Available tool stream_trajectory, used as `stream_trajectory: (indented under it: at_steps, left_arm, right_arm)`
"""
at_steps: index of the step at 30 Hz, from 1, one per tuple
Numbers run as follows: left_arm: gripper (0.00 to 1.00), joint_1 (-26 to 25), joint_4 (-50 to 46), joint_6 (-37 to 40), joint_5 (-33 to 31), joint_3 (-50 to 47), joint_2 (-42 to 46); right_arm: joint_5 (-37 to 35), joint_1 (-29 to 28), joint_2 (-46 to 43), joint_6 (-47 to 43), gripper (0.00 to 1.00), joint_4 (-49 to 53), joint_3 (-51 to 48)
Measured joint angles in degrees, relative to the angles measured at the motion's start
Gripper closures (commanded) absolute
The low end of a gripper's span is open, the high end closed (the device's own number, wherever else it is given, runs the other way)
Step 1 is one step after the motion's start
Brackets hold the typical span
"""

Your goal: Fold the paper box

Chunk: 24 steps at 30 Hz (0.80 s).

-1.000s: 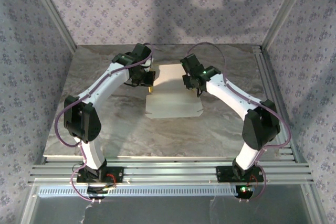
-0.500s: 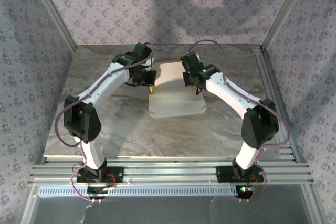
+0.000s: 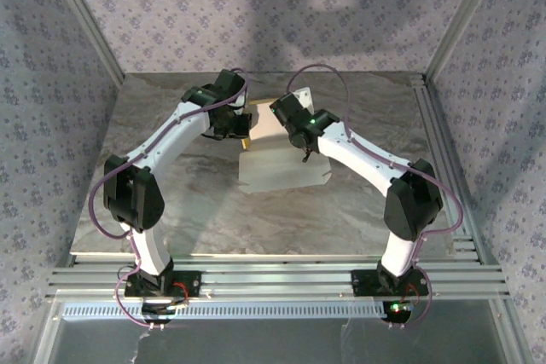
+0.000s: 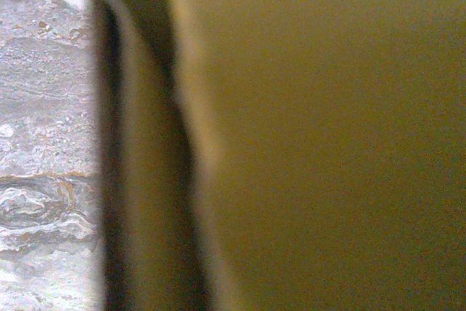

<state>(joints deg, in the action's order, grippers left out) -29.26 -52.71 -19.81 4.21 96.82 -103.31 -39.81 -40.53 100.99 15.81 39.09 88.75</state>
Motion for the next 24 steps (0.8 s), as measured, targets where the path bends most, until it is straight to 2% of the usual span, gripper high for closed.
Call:
stream_trajectory:
  at_steps: [2,6,12,21,24]
  left_arm:
    - [1.0,0.0,-0.02,0.07,-0.46,-0.02,0.02]
    - [1.0,-0.09,-0.07,0.2,-0.66,-0.68,0.0]
    - [1.0,-0.11,0.24,0.2,-0.44,-0.74,0.02]
    - [1.0,-0.11,0.17,0.2,-0.44,-0.74,0.02]
    - [1.0,-0.11,0.17,0.22,-0.44,-0.74,0.02]
  right_arm:
    - [3.39,1.29,-1.49,-1.57,0.58,-1.29,-1.51]
    - [13.49,5.09,-6.69,-3.17,0.51,-4.24,-5.29]
    - [22.21,9.29,-9.68,-3.19,0.52,-6.64,-5.09]
    - [25.33,9.27,-7.78,-3.17,0.55,-6.62,-4.92]
    - [25.18,9.25,-7.02,-3.08,0.62,-6.58,-4.85]
